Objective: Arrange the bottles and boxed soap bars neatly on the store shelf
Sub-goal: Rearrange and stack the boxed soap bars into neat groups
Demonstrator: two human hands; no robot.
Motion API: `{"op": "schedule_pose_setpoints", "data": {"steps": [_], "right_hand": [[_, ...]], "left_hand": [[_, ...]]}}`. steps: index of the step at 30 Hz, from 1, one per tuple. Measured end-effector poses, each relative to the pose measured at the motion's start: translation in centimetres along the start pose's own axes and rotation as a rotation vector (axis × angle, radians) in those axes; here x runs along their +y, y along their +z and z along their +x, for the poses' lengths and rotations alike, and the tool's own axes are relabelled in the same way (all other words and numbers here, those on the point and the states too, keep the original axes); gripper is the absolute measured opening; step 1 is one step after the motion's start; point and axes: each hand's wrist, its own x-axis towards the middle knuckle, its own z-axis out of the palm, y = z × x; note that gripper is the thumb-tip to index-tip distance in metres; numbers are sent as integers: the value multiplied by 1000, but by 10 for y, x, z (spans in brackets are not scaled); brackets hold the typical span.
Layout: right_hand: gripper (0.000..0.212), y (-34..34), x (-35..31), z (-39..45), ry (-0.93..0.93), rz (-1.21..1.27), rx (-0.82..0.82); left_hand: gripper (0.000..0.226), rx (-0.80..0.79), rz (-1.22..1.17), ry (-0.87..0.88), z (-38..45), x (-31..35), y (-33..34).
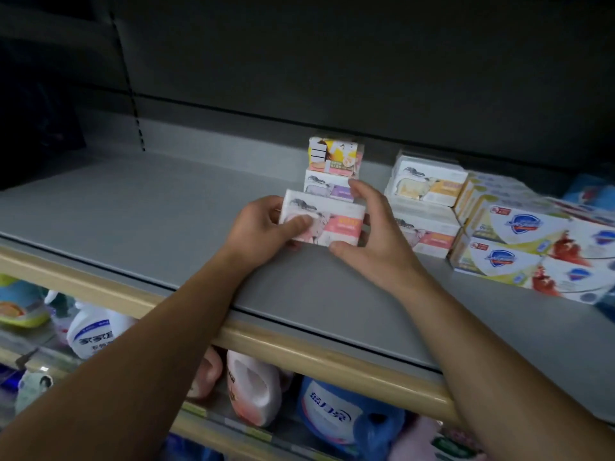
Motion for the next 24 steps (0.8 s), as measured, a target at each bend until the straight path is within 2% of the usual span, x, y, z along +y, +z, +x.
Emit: {"op": "schedule_pose_setpoints", "data": {"steps": [3, 7, 10, 13, 16, 20, 24], "right_hand": [[89, 5, 5, 2, -31, -9, -48], [72, 4, 14, 4, 41, 41, -20], [51, 1, 16, 4, 181, 158, -1], [34, -1, 10, 6, 411, 415, 39], [45, -3, 3, 5, 583, 501, -43], [63, -3, 0, 2, 714, 545, -214], [67, -7, 0, 4, 751, 601, -218]], "left_hand": [[26, 18, -206, -117, 0, 0, -1], [28, 10, -234, -126, 0, 4, -2], [35, 16, -281, -116, -2, 9, -2], [38, 7, -261, -115, -4, 10, -2], [48, 55, -128, -114, -3, 7, 1], [55, 102, 50, -141, 0, 2, 3], [56, 97, 71, -140, 1, 1, 2]]}}
